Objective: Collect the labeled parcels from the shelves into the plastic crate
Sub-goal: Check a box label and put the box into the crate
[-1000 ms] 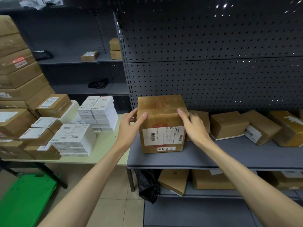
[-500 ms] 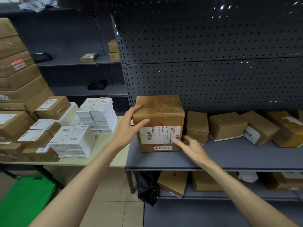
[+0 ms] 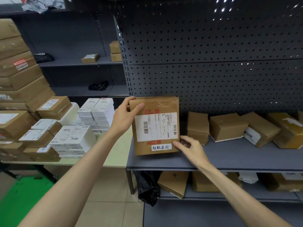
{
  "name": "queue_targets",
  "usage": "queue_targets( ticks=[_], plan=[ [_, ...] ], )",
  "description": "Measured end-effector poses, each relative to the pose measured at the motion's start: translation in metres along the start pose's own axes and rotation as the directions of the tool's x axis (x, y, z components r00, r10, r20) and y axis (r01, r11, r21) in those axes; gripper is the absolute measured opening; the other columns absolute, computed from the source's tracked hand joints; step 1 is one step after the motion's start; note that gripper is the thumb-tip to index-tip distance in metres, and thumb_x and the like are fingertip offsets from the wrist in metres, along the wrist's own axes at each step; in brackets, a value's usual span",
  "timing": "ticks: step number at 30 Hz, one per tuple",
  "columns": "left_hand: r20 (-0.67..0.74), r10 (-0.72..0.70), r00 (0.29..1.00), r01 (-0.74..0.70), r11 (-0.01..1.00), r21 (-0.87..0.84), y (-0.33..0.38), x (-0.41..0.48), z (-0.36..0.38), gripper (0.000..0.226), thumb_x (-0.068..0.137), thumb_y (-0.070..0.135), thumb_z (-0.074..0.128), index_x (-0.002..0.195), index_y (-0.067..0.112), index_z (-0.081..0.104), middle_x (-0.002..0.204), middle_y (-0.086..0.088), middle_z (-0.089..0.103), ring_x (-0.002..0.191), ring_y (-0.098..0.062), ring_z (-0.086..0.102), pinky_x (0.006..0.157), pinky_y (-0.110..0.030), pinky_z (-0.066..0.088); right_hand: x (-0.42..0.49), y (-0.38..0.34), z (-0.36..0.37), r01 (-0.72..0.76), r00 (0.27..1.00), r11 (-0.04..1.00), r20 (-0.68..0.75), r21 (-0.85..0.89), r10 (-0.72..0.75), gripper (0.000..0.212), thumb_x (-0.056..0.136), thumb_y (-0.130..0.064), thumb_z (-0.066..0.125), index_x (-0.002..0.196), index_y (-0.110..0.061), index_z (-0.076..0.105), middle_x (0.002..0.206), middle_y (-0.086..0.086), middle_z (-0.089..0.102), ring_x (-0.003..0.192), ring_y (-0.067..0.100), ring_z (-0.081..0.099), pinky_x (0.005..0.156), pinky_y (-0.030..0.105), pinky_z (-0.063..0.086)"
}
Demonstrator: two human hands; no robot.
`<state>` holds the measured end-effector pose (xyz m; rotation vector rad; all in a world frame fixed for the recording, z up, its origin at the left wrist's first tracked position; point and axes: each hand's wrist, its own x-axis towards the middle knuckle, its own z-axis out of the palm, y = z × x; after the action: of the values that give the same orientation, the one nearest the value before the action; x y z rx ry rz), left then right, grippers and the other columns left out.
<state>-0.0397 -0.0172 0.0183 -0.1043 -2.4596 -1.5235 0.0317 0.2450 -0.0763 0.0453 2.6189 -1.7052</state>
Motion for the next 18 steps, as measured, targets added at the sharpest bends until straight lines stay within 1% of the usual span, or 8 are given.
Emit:
queue_targets(
  ticks=[2, 3, 5, 8, 9, 11, 13, 18],
  plan=[
    [-0.005, -0.033, 0.999, 0.033, 0.999, 0.031, 0.003, 0.006, -0.004, 0.04, 0.092, 0.054, 0.065, 0.125, 0.032, 0.058, 0.106, 0.012, 0.068, 0.092, -0.006, 0.065, 0.072, -0.027, 0.054, -0.003, -0.009, -0.002, 0.029, 0.999, 0.999, 0.031, 0.023, -0.03, 0.04, 0.092, -0.038, 0.066, 0.131, -0.032, 0.059, 0.117, -0.012, 0.065, 0.095, 0.0, 0.063, 0.078, 0.007, 0.047],
    [0.0, -0.054, 0.999, 0.054, 0.998, 0.034, 0.003, 0.008, -0.006, 0.039, 0.091, 0.056, 0.066, 0.12, 0.031, 0.06, 0.104, 0.01, 0.07, 0.091, -0.009, 0.068, 0.071, -0.031, 0.058, -0.005, -0.013, -0.003, 0.04, 0.998, 0.999, 0.053, 0.027, -0.041, 0.044, 0.092, -0.041, 0.065, 0.135, -0.034, 0.056, 0.118, -0.018, 0.066, 0.099, -0.004, 0.064, 0.085, 0.011, 0.049],
    [0.011, -0.099, 0.995, 0.099, 0.994, 0.042, 0.001, 0.013, -0.01, 0.038, 0.088, 0.061, 0.066, 0.11, 0.03, 0.063, 0.101, 0.006, 0.073, 0.089, -0.015, 0.073, 0.071, -0.038, 0.063, -0.006, -0.017, -0.004, 0.065, 0.996, 0.998, 0.061, -0.018, -0.064, 0.05, 0.092, -0.051, 0.062, 0.14, -0.041, 0.05, 0.124, -0.024, 0.064, 0.116, -0.003, 0.058, 0.1, 0.032, 0.05],
    [0.021, -0.147, 0.989, 0.145, 0.987, 0.072, -0.001, 0.018, -0.013, 0.035, 0.089, 0.061, 0.065, 0.1, 0.028, 0.061, 0.1, 0.004, 0.073, 0.088, -0.018, 0.073, 0.065, -0.036, 0.063, -0.005, -0.027, -0.007, 0.09, 0.995, 0.989, 0.06, -0.119, -0.083, 0.053, 0.092, -0.055, 0.059, 0.142, -0.049, 0.042, 0.13, -0.024, 0.059, 0.125, 0.006, 0.053, 0.099, 0.041, 0.05],
    [0.021, -0.159, 0.987, 0.157, 0.985, 0.074, -0.001, 0.019, -0.013, 0.032, 0.09, 0.059, 0.065, 0.096, 0.028, 0.06, 0.099, 0.003, 0.073, 0.088, -0.018, 0.073, 0.064, -0.035, 0.063, -0.005, -0.03, -0.007, 0.087, 0.995, 0.988, 0.066, -0.127, -0.079, 0.054, 0.092, -0.055, 0.058, 0.142, -0.05, 0.04, 0.131, -0.02, 0.059, 0.118, 0.009, 0.059, 0.091, 0.041, 0.055],
    [0.029, -0.186, 0.982, 0.184, 0.981, 0.063, -0.003, 0.022, -0.014, 0.031, 0.091, 0.058, 0.064, 0.094, 0.028, 0.058, 0.098, 0.001, 0.073, 0.087, -0.021, 0.074, 0.066, -0.038, 0.064, -0.003, -0.033, -0.005, 0.042, 0.997, 0.992, 0.076, -0.116, -0.033, 0.055, 0.093, -0.051, 0.058, 0.144, -0.046, 0.038, 0.128, -0.011, 0.058, 0.083, 0.017, 0.074, 0.069, 0.039, 0.061],
    [0.039, -0.215, 0.976, 0.212, 0.975, 0.063, -0.005, 0.023, -0.015, 0.036, 0.091, 0.059, 0.063, 0.1, 0.024, 0.058, 0.099, -0.002, 0.073, 0.086, -0.023, 0.074, 0.07, -0.045, 0.064, -0.003, -0.035, -0.001, -0.022, 0.996, 0.999, 0.086, -0.028, 0.024, 0.054, 0.095, -0.041, 0.061, 0.145, -0.035, 0.04, 0.121, -0.007, 0.062, 0.065, 0.021, 0.074, 0.061, 0.037, 0.062],
    [-0.058, -0.228, 0.972, 0.233, 0.968, 0.091, -0.014, 0.019, -0.022, 0.049, 0.089, 0.058, 0.066, 0.104, 0.012, 0.062, 0.099, -0.004, 0.072, 0.09, -0.023, 0.068, 0.075, -0.042, 0.056, 0.0, -0.031, 0.005, -0.052, 0.998, 0.995, 0.049, 0.082, 0.048, 0.045, 0.089, -0.027, 0.072, 0.131, -0.024, 0.055, 0.117, -0.004, 0.069, 0.098, 0.01, 0.067, 0.086, 0.031, 0.056]
  ],
)
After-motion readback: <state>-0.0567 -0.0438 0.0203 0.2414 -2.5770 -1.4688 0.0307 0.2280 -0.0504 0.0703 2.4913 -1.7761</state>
